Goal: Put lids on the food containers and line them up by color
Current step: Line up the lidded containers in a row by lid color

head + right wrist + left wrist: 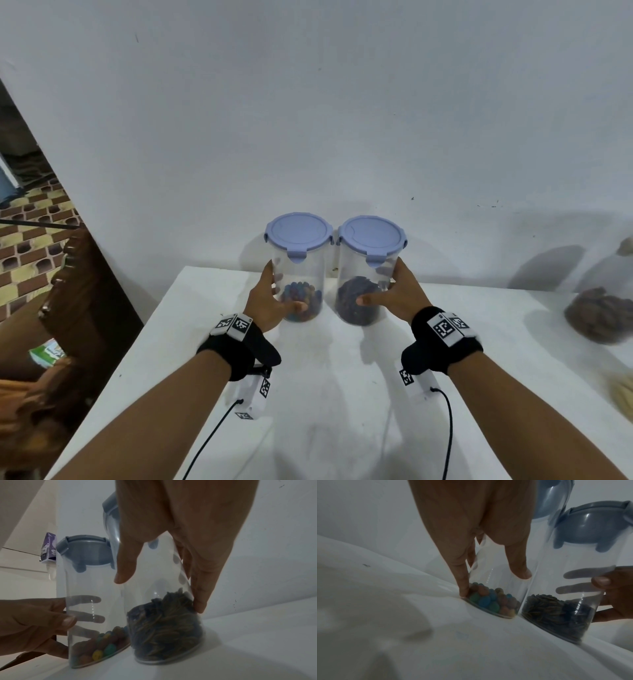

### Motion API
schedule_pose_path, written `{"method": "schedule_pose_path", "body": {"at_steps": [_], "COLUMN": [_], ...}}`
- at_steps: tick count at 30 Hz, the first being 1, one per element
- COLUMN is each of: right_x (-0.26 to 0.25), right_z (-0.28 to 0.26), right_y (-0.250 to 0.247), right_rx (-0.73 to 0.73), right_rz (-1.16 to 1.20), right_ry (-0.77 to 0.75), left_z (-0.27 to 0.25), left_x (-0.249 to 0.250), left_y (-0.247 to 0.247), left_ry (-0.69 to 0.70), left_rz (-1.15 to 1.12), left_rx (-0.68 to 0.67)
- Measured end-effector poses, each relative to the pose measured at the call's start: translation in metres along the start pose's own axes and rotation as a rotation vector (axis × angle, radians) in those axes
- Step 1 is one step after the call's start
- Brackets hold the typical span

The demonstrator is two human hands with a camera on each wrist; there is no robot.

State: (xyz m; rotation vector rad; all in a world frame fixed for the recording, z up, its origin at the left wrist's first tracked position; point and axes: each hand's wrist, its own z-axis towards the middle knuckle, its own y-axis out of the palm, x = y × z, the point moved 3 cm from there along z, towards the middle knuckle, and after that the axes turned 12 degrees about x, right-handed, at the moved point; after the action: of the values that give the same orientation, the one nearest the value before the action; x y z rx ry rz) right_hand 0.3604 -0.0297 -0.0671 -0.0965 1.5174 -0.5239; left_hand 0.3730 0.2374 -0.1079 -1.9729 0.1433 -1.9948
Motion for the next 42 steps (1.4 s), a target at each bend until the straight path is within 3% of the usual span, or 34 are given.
{"method": "schedule_pose_path", "body": {"at_steps": [28, 31, 35, 39, 42], "right_x": [-0.005, -0.004, -0.004, 0.003, 0.01], "right_z": [-0.005, -0.009, -0.022, -0.039, -0.066], "right_y": [0.002, 0.0, -0.005, -0.025, -0.061], "right_rx": [-0.042, -0.045, -0.049, 0.02, 0.077], "right_rz": [0.022, 0.027, -0.039, -0.096, -0.103], "right_ry": [0.023, 0.041, 0.043, 0.084, 0.093], "left_z": [0.004, 0.002, -0.003, -0.019, -0.041], "left_x": [0.008, 0.012, 0.018, 0.009, 0.013], "left_y": [-0.001, -0.003, -0.012, -0.023, 0.002], "left_ry": [0.015, 0.035, 0.045, 0.124, 0.227], "left_rz": [0.024, 0.143, 0.464, 0.665, 0.645], "left_rx": [-0.068, -0.056, 0.01, -0.11, -0.317]}}
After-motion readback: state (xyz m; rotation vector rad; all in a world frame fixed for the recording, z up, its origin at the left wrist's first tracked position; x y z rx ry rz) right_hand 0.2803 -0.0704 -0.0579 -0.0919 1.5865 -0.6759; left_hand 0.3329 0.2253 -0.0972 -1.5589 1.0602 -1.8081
